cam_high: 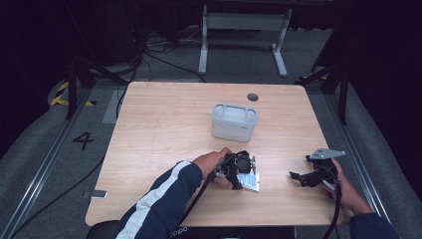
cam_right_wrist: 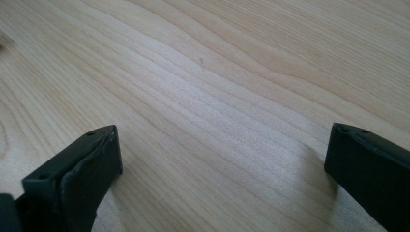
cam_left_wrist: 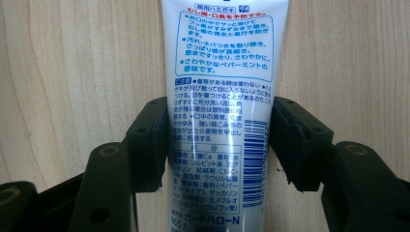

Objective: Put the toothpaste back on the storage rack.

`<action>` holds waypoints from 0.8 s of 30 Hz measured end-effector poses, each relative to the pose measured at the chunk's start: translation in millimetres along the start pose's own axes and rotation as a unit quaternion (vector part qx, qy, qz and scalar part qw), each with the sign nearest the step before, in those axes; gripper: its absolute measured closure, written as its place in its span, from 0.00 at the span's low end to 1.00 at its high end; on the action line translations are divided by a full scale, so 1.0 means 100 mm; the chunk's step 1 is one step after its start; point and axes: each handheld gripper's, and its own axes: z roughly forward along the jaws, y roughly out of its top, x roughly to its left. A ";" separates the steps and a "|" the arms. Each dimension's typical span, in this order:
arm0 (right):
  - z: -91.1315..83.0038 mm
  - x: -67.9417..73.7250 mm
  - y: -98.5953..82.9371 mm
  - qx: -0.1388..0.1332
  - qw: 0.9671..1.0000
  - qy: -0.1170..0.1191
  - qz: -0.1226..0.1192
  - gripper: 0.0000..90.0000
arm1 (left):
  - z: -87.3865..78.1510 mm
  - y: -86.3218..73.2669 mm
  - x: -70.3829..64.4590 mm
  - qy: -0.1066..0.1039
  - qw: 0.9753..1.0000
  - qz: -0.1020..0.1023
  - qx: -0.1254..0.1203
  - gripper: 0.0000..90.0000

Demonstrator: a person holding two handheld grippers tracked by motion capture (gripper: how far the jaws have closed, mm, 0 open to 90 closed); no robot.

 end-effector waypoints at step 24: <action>0.00 0.00 0.00 0.000 1.000 0.000 0.000 0.00 | -0.33 -0.15 0.00 0.066 0.994 -0.034 -0.080 0.70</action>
